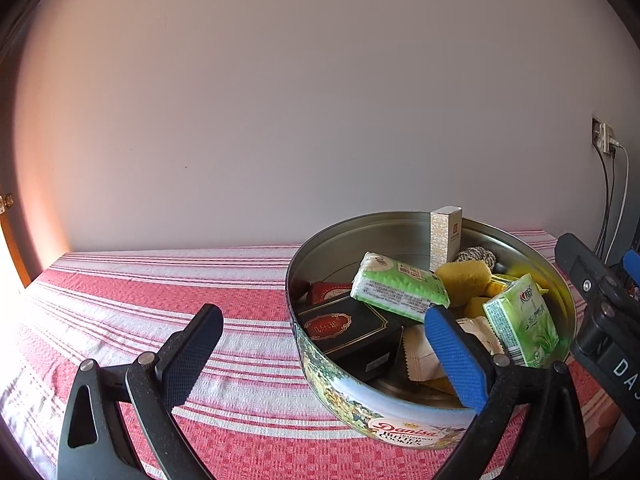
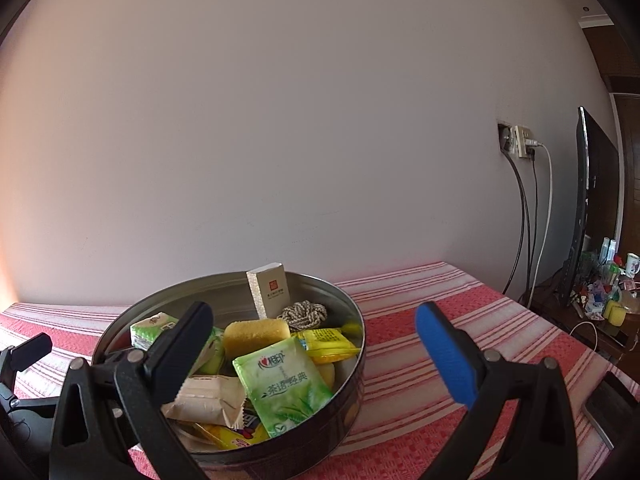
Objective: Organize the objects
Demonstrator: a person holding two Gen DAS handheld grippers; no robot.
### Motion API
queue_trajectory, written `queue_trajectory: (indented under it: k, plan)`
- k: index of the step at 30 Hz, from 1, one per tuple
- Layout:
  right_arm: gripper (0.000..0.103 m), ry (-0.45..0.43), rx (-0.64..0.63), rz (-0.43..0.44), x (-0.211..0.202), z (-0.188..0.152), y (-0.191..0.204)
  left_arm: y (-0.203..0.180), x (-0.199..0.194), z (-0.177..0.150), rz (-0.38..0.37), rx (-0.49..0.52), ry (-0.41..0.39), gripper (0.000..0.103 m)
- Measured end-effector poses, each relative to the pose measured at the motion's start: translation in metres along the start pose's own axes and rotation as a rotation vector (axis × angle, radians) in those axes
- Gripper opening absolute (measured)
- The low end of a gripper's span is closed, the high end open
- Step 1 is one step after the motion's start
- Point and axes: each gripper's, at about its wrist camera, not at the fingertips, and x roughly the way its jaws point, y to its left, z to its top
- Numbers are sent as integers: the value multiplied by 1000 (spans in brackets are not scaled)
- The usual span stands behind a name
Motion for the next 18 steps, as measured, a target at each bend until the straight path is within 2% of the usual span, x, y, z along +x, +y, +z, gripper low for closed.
queue_trajectory:
  k: [18]
  plan:
    - [103,-80,-5,-22,-43,-6,2,12,-22,-11,-3,-8,-25,102]
